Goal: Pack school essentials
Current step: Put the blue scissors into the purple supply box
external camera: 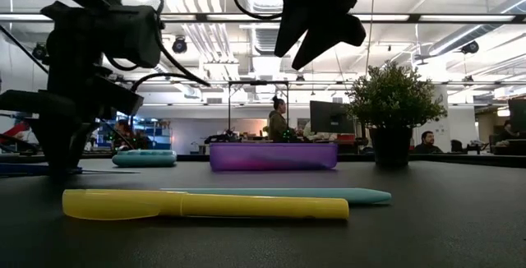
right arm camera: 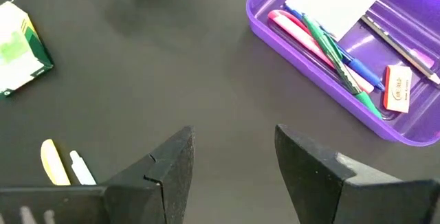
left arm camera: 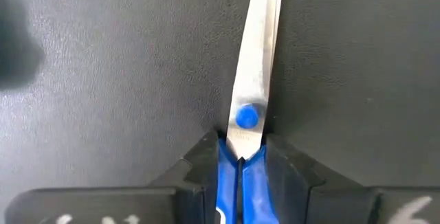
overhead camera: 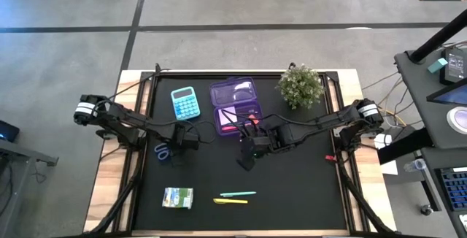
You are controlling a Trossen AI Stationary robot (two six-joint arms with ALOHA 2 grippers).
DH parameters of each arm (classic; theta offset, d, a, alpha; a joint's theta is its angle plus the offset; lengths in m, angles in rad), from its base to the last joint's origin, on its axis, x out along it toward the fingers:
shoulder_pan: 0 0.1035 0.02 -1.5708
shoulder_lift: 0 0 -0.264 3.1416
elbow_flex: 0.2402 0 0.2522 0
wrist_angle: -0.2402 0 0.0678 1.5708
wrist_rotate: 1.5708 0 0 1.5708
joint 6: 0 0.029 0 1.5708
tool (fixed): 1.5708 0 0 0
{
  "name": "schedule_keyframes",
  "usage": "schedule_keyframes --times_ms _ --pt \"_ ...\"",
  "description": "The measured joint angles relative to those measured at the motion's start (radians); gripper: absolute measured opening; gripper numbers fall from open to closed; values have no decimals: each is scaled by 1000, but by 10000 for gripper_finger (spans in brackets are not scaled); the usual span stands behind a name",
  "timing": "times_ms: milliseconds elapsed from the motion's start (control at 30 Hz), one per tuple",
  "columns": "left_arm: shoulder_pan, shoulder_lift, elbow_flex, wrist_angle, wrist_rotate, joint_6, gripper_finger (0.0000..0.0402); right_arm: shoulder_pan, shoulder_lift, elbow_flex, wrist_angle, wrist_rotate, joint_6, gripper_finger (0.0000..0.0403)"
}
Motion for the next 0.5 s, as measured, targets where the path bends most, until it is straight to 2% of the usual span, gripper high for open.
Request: schedule_keyframes --times_ms 233,500 --pt "1 -132 41 24 -5 -64 73 16 -15 3 -4 -1 -4 189" --pt "1 -192 108 137 -28 -98 72 49 -80 4 -45 -1 12 189"
